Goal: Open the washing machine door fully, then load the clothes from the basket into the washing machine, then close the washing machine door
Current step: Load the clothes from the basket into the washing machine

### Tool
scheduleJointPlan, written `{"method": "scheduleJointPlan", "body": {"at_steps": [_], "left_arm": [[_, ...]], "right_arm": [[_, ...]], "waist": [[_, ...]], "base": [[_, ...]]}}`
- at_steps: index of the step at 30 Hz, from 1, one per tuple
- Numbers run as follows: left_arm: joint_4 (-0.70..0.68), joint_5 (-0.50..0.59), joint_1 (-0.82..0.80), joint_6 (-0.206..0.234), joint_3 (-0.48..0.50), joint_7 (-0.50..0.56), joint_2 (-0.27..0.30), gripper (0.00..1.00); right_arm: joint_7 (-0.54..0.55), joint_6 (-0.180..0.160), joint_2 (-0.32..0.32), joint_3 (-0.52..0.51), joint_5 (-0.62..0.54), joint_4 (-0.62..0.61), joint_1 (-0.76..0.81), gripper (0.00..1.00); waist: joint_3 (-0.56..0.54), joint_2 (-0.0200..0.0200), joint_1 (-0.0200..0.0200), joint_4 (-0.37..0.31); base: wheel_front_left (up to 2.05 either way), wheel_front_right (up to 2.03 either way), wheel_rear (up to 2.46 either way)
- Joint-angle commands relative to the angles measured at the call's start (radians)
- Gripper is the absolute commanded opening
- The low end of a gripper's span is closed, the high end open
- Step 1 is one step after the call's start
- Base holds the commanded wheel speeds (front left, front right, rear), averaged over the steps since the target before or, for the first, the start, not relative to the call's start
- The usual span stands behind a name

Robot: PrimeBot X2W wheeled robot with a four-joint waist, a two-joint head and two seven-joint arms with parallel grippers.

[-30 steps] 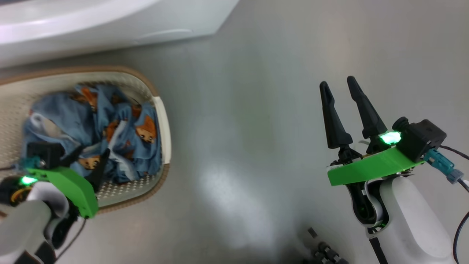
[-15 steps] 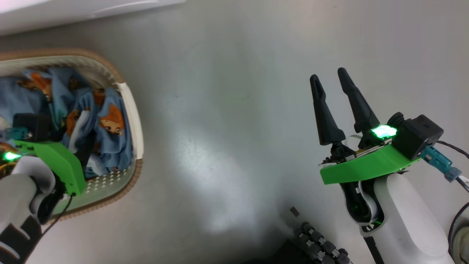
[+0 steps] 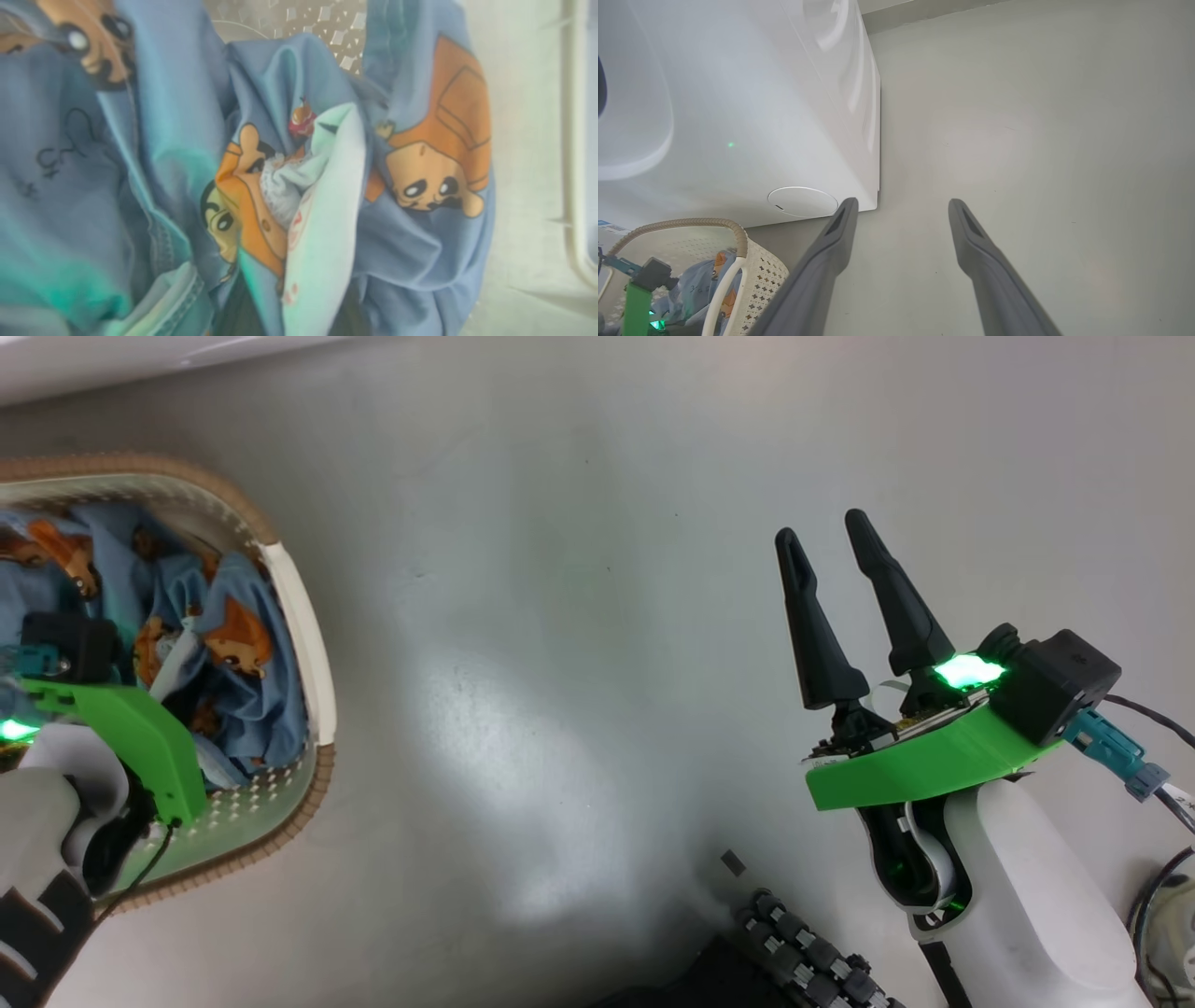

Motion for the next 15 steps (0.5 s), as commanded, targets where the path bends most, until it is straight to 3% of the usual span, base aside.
{"method": "scheduleJointPlan", "body": {"at_steps": [1, 15], "left_arm": [[-0.01, -0.019, 0.005, 0.001, 0.008, -0.024, 0.028, 0.0], [-0.099, -0.168, 0.099, 0.001, -0.041, -0.189, 0.011, 0.0]], "right_arm": [[-0.008, 0.008, -0.005, 0.016, 0.005, -0.016, 0.023, 1.0], [-0.008, 0.008, -0.005, 0.005, -0.009, 0.042, -0.006, 1.0]], "waist": [[-0.013, 0.0, 0.0, 0.011], [-0.192, 0.0, 0.0, 0.087]], "base": [[0.0, 0.0, 0.0], [0.0, 0.0, 0.0]]}}
